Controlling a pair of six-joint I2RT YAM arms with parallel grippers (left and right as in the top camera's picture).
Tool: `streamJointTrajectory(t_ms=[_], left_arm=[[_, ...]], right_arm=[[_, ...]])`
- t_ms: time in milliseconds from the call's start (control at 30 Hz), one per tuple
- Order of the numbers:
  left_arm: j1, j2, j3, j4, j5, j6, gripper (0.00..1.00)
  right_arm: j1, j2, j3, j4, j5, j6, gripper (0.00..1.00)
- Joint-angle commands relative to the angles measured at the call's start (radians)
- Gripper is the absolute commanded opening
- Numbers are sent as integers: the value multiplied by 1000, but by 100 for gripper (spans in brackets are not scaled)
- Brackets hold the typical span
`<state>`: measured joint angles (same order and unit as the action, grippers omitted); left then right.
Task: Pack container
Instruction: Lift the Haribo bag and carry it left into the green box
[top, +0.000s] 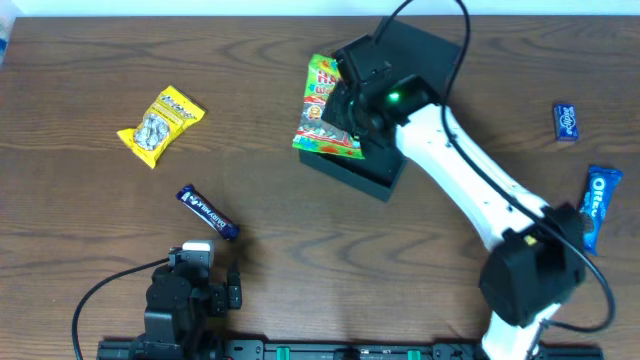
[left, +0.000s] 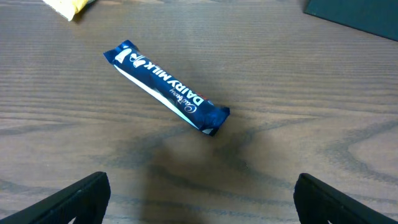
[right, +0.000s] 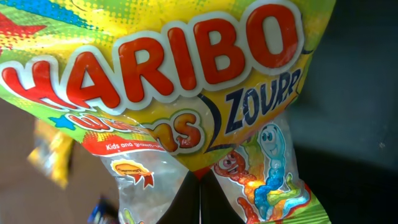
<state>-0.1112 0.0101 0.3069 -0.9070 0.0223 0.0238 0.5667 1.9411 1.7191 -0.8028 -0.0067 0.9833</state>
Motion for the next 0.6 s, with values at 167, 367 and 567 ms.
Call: streamJointTrajectory(t_ms=[167, 367, 567], left_arm=[[6, -6, -37, -24, -11, 7, 95], [6, -6, -37, -24, -11, 7, 95], [6, -6, -37, -24, -11, 7, 95]], right_arm=[[-36, 47, 6, 6, 85, 198, 1], [-40, 53, 6, -44, 85, 214, 1], [-44, 53, 6, -149, 85, 213, 1]])
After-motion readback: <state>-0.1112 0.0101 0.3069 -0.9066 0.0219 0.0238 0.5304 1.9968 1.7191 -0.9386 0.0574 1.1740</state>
